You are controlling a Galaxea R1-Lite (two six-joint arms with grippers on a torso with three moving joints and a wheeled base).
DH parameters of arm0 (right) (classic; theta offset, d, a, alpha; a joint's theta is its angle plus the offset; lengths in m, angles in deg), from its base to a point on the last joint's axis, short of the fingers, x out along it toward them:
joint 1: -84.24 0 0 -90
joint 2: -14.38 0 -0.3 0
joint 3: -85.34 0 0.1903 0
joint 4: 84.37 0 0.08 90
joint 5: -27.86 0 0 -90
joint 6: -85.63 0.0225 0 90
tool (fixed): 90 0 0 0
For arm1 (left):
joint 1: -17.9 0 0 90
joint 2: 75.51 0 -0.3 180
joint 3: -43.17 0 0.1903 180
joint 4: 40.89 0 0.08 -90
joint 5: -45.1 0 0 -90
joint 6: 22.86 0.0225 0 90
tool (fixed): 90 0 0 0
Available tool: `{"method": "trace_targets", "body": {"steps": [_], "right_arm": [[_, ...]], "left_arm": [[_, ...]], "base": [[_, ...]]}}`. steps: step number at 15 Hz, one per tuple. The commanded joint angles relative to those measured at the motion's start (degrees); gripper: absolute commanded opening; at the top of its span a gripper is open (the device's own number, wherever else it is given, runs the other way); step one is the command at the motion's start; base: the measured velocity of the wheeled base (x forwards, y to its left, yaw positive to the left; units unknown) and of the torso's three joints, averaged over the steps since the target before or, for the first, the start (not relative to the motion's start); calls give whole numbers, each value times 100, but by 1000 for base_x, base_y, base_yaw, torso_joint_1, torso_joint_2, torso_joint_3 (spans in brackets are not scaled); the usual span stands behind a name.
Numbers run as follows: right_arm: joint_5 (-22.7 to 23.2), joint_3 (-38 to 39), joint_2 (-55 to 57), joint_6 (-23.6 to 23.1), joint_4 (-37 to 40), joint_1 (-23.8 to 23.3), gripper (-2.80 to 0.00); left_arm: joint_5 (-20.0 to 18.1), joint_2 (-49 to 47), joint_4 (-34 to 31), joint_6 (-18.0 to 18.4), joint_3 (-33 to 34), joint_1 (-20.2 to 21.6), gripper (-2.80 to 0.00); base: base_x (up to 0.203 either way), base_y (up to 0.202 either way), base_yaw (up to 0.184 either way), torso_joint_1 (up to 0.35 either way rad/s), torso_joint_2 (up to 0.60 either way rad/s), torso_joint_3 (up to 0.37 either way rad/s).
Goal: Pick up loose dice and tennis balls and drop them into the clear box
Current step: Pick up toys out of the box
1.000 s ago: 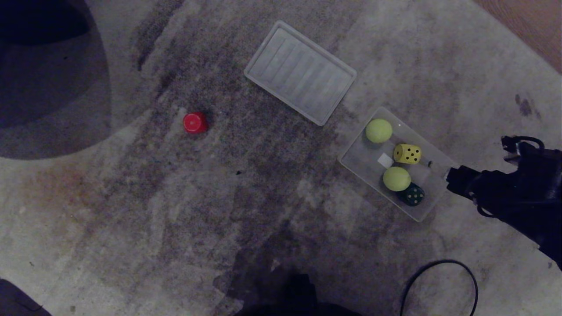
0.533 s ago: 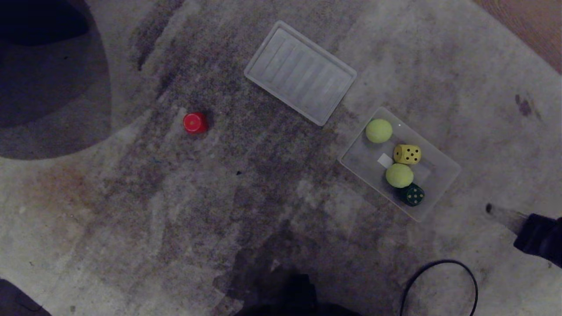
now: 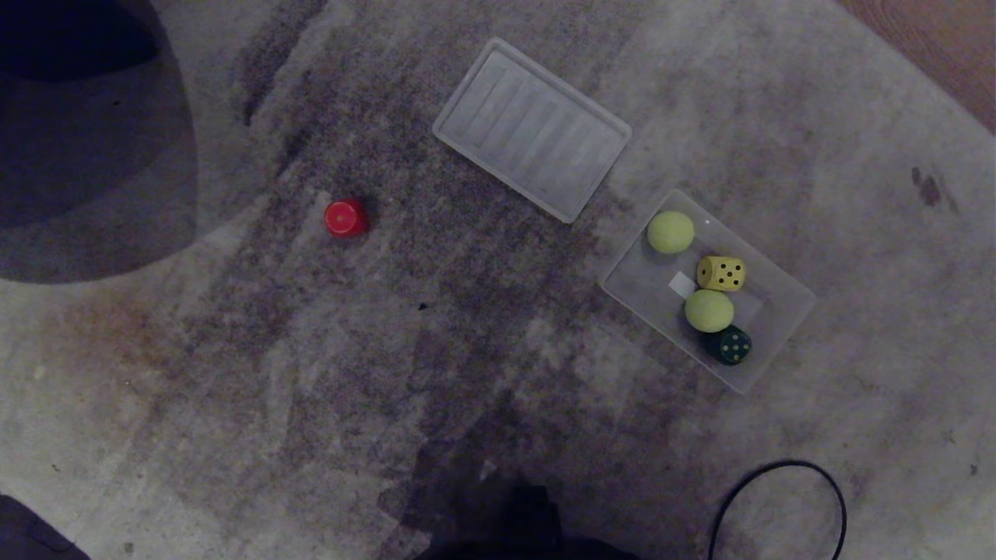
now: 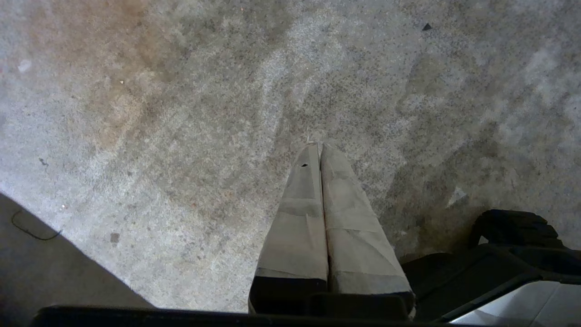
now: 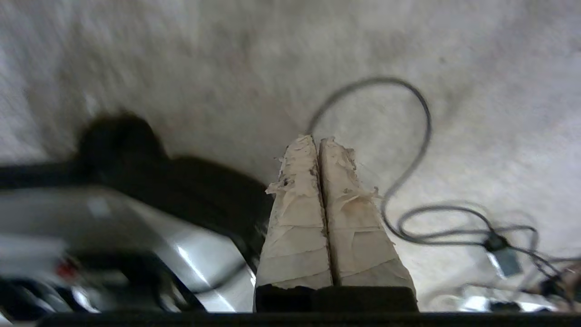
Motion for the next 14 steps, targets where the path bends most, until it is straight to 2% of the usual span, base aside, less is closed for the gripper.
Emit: {"method": "trace_targets", "body": {"steps": [1, 2, 10, 14], "right_arm": [[-32, 120, -1322, -23, 642, -51, -280], [-103, 175, -1318, 102, 562, -58, -280], [-116, 193, -1314, 10, 553, -59, -280], [-116, 193, -1314, 10, 553, -59, -280]], "left_arm": [[4, -6, 0, -6, 9, 0, -280], [4, 0, 0, -4, 9, 0, -280], [-23, -8, -8, 40, 9, 0, -280], [12, -8, 0, -83, 9, 0, -280]], "base": [[0, 0, 0, 0, 0, 0], [0, 0, 0, 0, 0, 0], [0, 0, 0, 0, 0, 0], [0, 0, 0, 0, 0, 0]]}}
